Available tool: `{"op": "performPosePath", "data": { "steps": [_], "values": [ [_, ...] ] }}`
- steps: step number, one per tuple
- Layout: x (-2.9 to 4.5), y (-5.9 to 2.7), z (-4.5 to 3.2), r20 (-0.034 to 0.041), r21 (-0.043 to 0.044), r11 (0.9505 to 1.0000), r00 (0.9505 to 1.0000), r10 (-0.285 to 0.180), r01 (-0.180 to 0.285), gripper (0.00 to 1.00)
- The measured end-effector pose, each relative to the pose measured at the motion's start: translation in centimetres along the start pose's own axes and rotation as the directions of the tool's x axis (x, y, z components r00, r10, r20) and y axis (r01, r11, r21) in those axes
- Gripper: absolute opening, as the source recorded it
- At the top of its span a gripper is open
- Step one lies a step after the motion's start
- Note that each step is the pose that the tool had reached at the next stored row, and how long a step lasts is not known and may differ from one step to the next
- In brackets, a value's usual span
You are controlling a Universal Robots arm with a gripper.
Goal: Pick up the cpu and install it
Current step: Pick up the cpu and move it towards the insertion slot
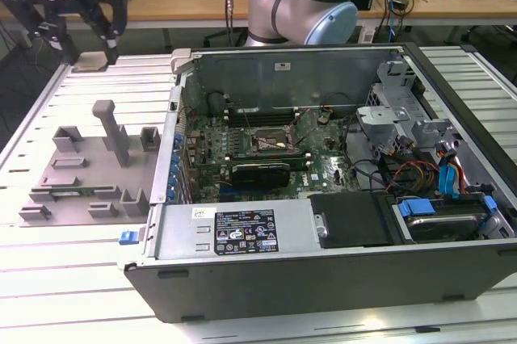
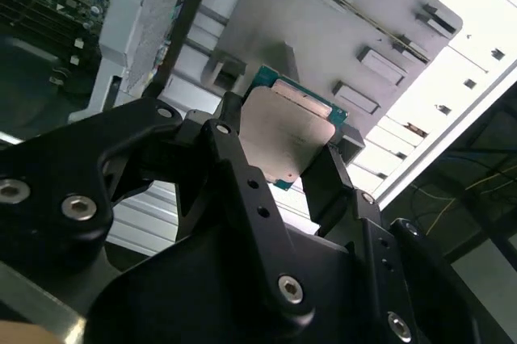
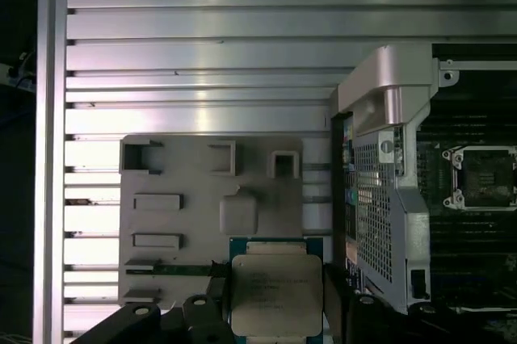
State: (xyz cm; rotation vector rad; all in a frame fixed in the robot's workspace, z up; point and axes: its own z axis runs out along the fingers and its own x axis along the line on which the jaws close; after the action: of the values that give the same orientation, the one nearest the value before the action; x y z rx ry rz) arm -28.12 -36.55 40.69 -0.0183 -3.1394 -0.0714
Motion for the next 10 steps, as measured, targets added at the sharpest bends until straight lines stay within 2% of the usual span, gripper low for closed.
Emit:
{"op": "performPosePath", "data": {
  "steps": [6,10],
  "values": [
    [-2.22,0.02,0.00,0.0001,-0.0001,1.0000,1.0000,0.000,0.000,0.55],
    [-3.98,0.05,0.00,0.0002,-0.0001,1.0000,1.0000,0.000,0.000,0.55]
  ]
}}
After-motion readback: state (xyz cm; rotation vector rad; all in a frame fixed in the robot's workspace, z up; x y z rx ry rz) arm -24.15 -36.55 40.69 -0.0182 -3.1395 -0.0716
